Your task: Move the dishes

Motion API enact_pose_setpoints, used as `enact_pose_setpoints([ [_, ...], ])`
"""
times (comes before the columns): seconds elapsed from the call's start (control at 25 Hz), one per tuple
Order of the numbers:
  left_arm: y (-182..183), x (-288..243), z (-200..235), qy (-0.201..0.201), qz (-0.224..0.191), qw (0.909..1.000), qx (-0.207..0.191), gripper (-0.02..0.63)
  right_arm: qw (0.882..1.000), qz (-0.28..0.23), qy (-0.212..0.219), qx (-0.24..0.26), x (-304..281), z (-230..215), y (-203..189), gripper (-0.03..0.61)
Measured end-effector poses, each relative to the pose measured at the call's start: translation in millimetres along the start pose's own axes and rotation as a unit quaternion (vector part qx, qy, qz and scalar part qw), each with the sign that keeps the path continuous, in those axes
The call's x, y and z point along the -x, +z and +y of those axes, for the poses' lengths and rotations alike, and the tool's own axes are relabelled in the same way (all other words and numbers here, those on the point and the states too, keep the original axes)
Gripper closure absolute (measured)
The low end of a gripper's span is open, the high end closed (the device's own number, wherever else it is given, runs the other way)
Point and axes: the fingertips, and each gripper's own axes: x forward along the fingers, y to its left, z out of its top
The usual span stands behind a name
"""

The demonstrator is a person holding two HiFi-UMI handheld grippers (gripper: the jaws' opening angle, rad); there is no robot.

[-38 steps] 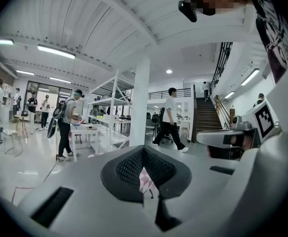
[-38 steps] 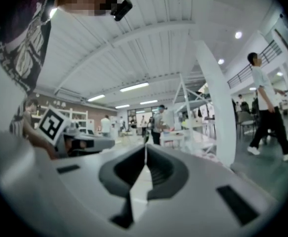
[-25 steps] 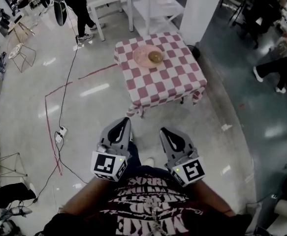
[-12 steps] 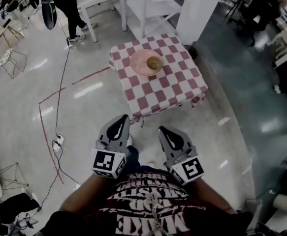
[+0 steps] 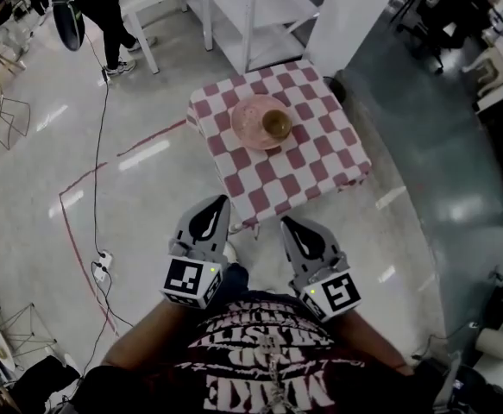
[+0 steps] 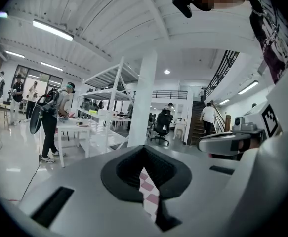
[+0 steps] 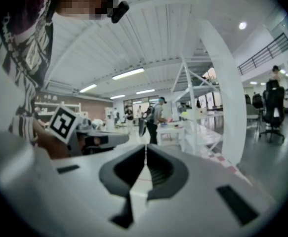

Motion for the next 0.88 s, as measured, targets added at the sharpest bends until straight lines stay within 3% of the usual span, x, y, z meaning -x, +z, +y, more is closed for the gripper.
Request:
enact_pose_setpoints([
  [0.44,0,-46,75,-0.007,-0.002,0.9997,0.025,0.588,0.998,0.017,-0.053,0.013,-63,-33,11,0.543],
  [0.88,-22,-88,75,-0.007,0.027,0.9987,0.043,0.588,0.997,0.032,-0.076,-0.005,-69,-82,3,0.543],
])
